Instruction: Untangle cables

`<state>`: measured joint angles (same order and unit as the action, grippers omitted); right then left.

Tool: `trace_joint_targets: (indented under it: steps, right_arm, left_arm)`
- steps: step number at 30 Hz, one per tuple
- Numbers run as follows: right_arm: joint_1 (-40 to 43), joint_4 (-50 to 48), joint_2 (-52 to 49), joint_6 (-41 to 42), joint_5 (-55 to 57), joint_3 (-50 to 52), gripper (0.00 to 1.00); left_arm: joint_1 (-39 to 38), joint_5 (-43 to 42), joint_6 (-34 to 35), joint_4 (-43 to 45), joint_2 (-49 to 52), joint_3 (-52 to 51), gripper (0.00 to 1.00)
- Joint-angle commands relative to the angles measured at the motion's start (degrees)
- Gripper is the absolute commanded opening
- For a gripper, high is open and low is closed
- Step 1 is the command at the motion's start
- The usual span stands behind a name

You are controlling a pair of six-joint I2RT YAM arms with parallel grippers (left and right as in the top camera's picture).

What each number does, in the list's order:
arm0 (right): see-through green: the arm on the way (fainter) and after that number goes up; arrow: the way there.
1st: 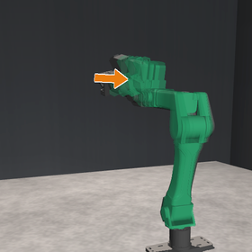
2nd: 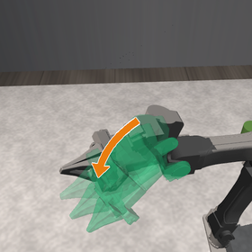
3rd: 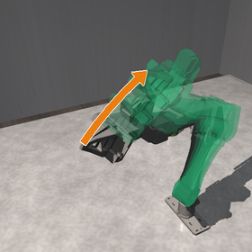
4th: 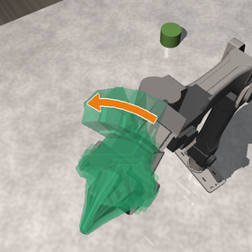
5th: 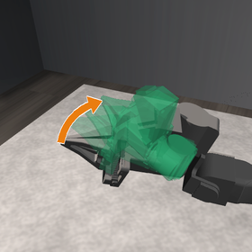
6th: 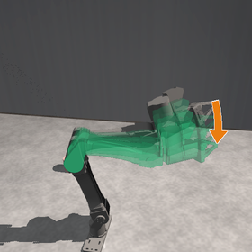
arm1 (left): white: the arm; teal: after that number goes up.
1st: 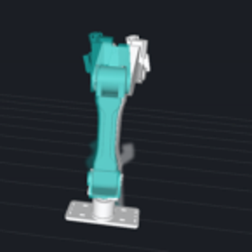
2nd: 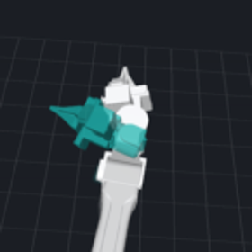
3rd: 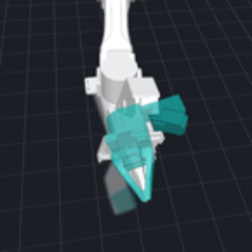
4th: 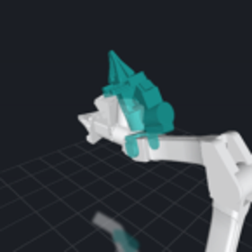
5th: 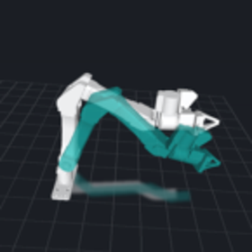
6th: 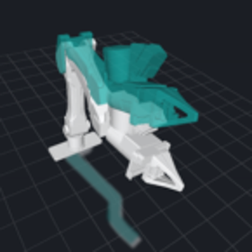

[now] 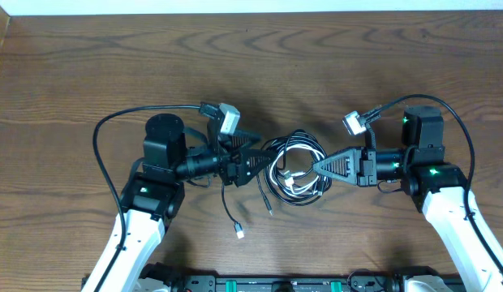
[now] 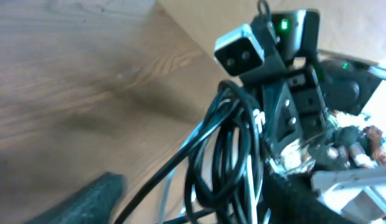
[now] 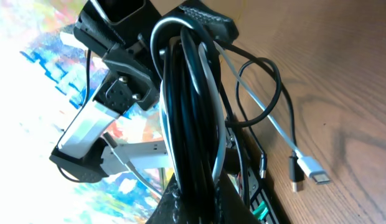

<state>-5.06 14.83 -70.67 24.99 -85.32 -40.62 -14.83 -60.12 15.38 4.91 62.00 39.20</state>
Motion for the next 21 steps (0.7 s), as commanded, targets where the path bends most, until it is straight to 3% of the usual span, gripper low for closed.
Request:
trace_joint_targets:
  steps: [1, 15, 21]
  right_arm:
    - [-0.17, -0.11, 0.15, 1.14, -1.62, 0.2, 0.01]
    - [-0.17, -0.35, 0.15, 1.14, -1.62, 0.2, 0.01]
    - [-0.17, -0.5, 0.15, 1.14, -1.64, 0.2, 0.01]
  left_arm:
    - [-0.15, -0.94, -1.44, 0.31, 0.13, 0.24, 0.63]
    - [-4.55, -4.37, -2.1, -1.88, 0.17, 0.24, 0.59]
    - [-4.92, -4.31, -4.24, -5.57, 0.74, 0.24, 0.4]
